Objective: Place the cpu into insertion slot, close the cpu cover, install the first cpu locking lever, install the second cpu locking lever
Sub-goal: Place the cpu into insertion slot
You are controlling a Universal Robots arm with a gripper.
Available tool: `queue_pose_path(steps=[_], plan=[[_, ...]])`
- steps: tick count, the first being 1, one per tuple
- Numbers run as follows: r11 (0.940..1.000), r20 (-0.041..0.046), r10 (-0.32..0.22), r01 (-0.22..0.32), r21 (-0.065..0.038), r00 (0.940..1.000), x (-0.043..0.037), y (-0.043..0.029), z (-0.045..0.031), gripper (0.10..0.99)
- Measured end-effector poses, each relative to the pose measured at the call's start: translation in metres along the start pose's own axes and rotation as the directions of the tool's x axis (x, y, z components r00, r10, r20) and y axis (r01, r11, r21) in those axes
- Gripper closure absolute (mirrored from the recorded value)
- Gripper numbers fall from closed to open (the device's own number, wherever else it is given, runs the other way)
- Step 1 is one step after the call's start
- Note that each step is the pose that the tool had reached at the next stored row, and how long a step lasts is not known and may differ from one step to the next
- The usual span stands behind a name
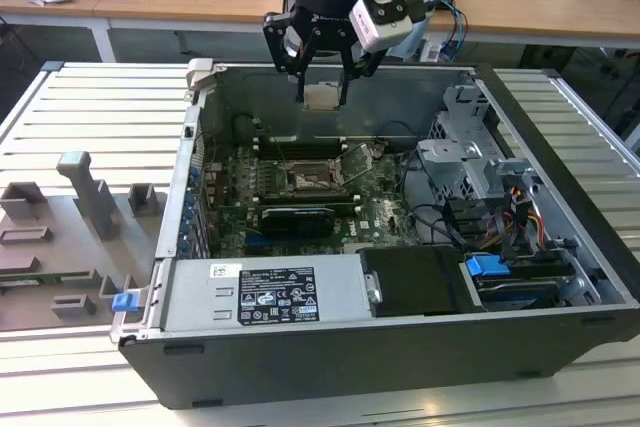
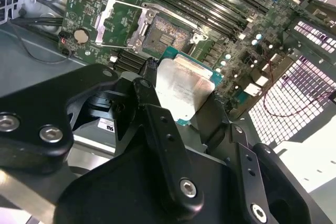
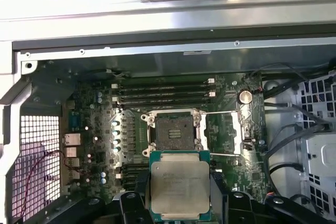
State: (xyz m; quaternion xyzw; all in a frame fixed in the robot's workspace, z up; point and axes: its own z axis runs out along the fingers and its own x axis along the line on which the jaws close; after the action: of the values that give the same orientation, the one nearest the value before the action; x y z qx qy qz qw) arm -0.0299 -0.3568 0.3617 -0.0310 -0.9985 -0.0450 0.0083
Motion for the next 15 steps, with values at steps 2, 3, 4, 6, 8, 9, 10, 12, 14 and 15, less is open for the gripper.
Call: queue_pose_path(steps=[2, 3, 4, 6, 8, 9, 10, 12, 14, 15], plan=[[1.0, 0.0005, 0.006, -0.006, 0.0, 1.0, 0.0, 0.0, 0.0, 0.545], [1.0, 0.0007, 0.008, -0.008, 0.0, 1.0, 0.0, 0.0, 0.0, 0.545], [1.0, 0.0008, 0.009, -0.009, 0.0, 1.0, 0.0, 0.0, 0.0, 0.545], [0.9999, 0.0013, 0.015, -0.015, 0.0, 0.9999, 0.0, 0.0, 0.0, 0.545], [0.9998, 0.0019, 0.022, -0.022, 0.0, 0.9998, 0.0, 0.0, 0.0, 0.545], [0.9997, 0.0021, 0.024, -0.024, -0.001, 0.9997, 0.0, 0.0, 0.0, 0.545], [0.9997, 0.0023, 0.026, -0.026, -0.001, 0.9997, 0.0, 0.0, 0.0, 0.545], [0.9995, 0.0028, 0.032, -0.032, -0.001, 0.9995, 0.0, 0.0, 0.0, 0.545], [0.9993, 0.0033, 0.038, -0.038, -0.001, 0.9993, 0.0, 0.0, 0.0, 0.545], [0.9992, 0.0035, 0.039, -0.039, -0.001, 0.9992, 0.0, 0.0, 0.0, 0.545]])
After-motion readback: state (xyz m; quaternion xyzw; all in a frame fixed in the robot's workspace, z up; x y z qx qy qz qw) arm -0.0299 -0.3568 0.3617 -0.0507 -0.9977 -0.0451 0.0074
